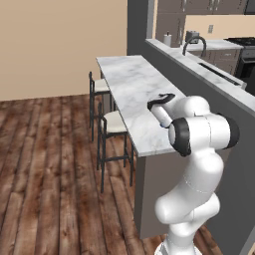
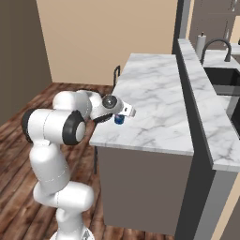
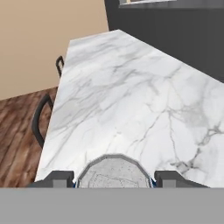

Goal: Four empty soda cans are scattered around the kitchen. Gather all the cans and cluster them next to the stove for recycling.

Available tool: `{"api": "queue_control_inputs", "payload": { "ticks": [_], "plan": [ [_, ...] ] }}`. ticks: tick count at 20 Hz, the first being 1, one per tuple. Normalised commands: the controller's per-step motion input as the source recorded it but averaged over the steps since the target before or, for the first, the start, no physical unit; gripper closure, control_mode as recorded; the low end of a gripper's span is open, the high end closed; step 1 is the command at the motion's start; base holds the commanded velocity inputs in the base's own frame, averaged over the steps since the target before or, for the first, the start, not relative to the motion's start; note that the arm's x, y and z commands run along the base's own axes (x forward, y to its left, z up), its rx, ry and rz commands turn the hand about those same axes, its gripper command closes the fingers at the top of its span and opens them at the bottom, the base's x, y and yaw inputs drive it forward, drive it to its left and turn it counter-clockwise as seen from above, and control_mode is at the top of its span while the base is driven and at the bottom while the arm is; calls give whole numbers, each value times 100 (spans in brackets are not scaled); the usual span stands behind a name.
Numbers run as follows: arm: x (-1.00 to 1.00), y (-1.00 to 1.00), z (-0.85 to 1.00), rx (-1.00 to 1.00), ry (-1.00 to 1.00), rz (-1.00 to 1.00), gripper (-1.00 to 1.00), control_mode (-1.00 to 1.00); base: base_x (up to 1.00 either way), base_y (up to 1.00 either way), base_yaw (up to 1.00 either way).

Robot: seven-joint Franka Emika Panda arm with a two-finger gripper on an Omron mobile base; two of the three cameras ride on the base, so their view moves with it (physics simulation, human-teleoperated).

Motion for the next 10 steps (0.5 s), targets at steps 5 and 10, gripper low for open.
{"api": "queue_control_inputs", "payload": {
  "ticks": [5,10],
  "plan": [
    [-11,0,-4,0,-8,0,100,-100,0,0,0],
    [1,0,-21,0,0,1,100,-100,0,0,0]
  ]
}}
